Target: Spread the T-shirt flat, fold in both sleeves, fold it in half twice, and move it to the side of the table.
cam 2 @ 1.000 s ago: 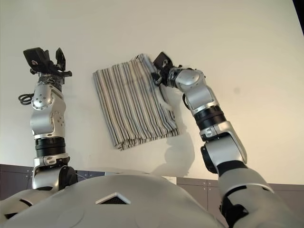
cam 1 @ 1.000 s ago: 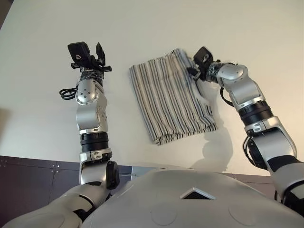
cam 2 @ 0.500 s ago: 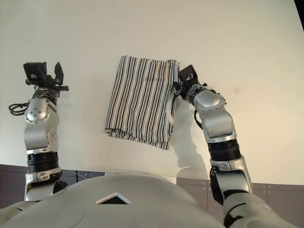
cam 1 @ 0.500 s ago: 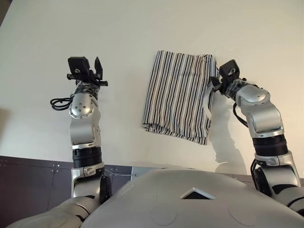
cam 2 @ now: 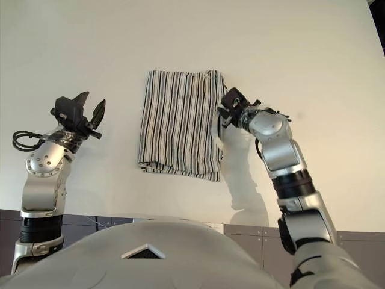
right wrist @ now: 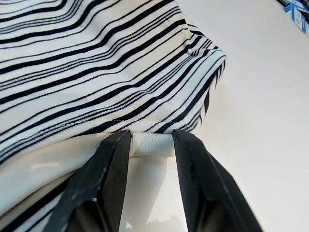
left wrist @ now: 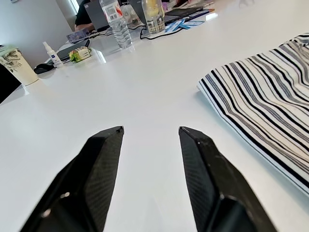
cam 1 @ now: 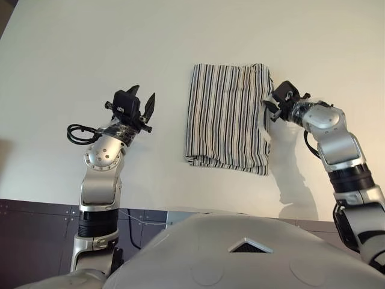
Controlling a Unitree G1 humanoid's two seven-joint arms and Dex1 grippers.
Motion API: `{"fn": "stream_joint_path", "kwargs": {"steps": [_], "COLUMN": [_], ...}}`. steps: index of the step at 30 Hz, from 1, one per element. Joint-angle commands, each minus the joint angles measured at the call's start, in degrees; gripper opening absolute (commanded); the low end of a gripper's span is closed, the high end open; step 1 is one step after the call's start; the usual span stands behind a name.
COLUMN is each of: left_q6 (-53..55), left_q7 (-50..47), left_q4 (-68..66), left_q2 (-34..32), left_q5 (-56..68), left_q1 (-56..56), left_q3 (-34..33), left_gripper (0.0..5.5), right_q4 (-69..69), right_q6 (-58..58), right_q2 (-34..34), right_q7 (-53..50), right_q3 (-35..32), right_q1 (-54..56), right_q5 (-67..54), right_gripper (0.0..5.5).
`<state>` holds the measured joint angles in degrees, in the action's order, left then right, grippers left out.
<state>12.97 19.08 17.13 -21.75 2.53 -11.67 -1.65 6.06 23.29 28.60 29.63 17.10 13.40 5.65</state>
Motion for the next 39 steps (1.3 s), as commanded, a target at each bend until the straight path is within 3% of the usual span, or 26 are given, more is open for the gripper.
{"fn": "stream_joint_path", "kwargs": {"steps": [1,6,8,10,12,19,25,29,35,39], "left_q6": [-0.9,-10.1,-14.7,-19.5,-23.5,-37.2,-43.6,-42.5,-43.5,-44.5], "left_q7": [0.4,4.8,7.4,11.6,12.5,15.5,15.2,13.9,15.9,17.8], "left_q4": [0.6,2.7,4.1,4.0,1.1,-5.5,-12.4,-11.4,-13.5,-15.3], "left_q2": [-0.7,-11.1,-14.9,-19.3,-21.6,-27.4,-26.5,-25.4,-25.7,-25.8], "left_q5": [-1.8,-11.9,-14.2,-15.9,-19.2,-25.1,-29.4,-28.6,-28.7,-29.4], "left_q1": [-1.8,-9.5,-13.7,-16.6,-16.3,-13.0,-6.4,-8.6,-3.9,-0.1], "left_q3": [1.2,3.6,4.6,6.9,8.9,14.8,19.9,20.5,22.4,24.8], "left_gripper": [2.12,2.12,2.12,2.44,2.74,2.97,2.97,2.97,2.97,2.97], "right_q4": [3.9,-16.8,-17.8,-12.2,-9.3,-10.9,-6.8,-4.2,-0.7,0.3], "right_q6": [-0.4,-3.4,-17.5,-42.1,-54.3,-67.1,-69.5,-70.0,-76.6,-76.9], "right_q2": [-0.1,6.2,13.3,24.0,28.4,29.5,28.5,31.0,33.7,29.2], "right_q7": [1.1,8.0,12.7,16.6,18.3,16.9,16.6,18.2,19.0,15.2], "right_q3": [-0.8,-11.9,-13.2,-9.2,-6.3,-3.0,-2.1,-4.5,-2.5,-1.4], "right_q1": [0.6,-6.3,-10.4,-15.7,-18.3,-23.8,-20.5,-17.9,-22.0,-20.9], "right_q5": [0.2,-8.5,-6.1,2.6,7.0,10.9,11.5,3.6,9.1,15.0], "right_gripper": [1.57,1.57,1.57,1.90,2.15,2.15,2.15,2.15,2.15,2.15]}}
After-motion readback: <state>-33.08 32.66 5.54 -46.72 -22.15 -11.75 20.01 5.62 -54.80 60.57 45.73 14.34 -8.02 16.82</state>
